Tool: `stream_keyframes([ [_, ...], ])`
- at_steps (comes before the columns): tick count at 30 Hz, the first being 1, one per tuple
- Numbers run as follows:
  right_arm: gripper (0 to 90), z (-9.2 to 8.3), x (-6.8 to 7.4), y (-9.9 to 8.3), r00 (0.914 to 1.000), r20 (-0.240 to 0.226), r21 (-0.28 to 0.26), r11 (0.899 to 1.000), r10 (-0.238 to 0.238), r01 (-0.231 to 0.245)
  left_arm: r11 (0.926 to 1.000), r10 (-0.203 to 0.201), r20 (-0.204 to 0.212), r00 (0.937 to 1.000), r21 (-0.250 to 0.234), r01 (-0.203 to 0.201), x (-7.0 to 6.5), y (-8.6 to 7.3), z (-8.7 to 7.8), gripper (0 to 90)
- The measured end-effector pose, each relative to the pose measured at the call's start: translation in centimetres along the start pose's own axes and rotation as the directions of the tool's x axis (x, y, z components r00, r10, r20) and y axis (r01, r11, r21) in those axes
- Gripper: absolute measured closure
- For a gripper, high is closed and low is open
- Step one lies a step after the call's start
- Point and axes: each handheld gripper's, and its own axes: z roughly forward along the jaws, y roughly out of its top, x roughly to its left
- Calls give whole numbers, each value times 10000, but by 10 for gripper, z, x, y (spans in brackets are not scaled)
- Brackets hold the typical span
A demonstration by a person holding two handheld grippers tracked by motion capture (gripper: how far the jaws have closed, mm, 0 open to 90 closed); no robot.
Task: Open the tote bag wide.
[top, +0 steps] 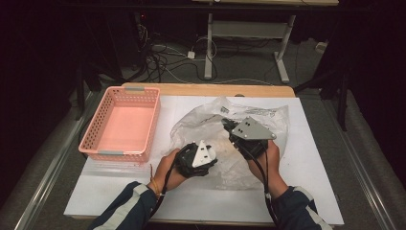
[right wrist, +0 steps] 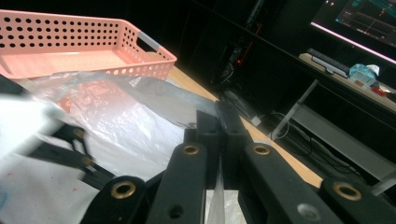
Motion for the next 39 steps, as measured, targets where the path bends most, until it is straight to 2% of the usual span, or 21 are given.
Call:
stream_keyframes([
  [5,900,-1,-2,-1,9999,-55,-6,10000,96,-96,9997,216,-148,9997,136,-214,-3,10,24,484],
  [8,900,0,-2,-1,9999,-97,20,10000,88,-88,9996,110,-383,9992,275,-100,-3,12,36,482],
  [12,900,0,-3,-2,9999,-117,89,9999,68,-67,9996,-201,-376,9991,194,208,1,10,39,472],
  [14,900,0,-4,-2,9999,-118,112,9999,82,-81,9995,-301,-185,9994,-42,301,4,9,33,414],
  [15,900,1,-4,-2,9999,-123,121,9999,91,-90,9987,-413,-220,9989,-291,407,4,8,29,394],
  [18,900,1,-5,-3,9999,-122,190,9998,26,-24,9976,-433,-341,9985,-562,413,5,6,15,364],
  [22,900,0,-6,-4,9999,-102,255,9997,24,-22,9963,-66,-585,9983,-863,15,-1,1,-14,340],
  [24,900,0,-7,-5,10000,-89,289,9996,40,-38,9957,235,-551,9982,-877,-283,-5,-2,-31,340],
  [26,900,0,-7,-5,10000,-88,364,9993,16,-13,9916,747,-405,9964,-1026,-785,-12,-8,-50,340],
  [28,900,0,-7,-6,10000,-86,430,9991,-32,36,9872,1167,-715,9906,-1012,-1236,-19,-16,-69,340],
  [30,900,0,-7,-7,9999,-100,516,9986,-58,63,9856,995,-1018,9898,-1263,-1120,-21,-25,-89,324],
  [31,900,1,-8,-7,9999,-103,548,9985,-63,69,9844,844,-1416,9863,-1418,-1046,-21,-29,-99,305],
  [34,900,2,-8,-8,9999,-129,623,9980,-61,69,9776,532,-2429,9686,-1850,-1001,-19,-40,-123,262],
  [35,900,1,-8,-8,9999,-124,634,9980,-60,68,9774,319,-2552,9664,-1943,-836,-15,-43,-128,248],
  [36,900,1,-7,-8,9999,-116,644,9979,-102,109,9789,83,-2553,9668,-1952,-600,-11,-48,-131,242],
  [39,900,1,-7,-8,9998,-131,658,9977,-146,155,9836,-662,-2558,9645,-1793,200,1,-63,-131,239],
])
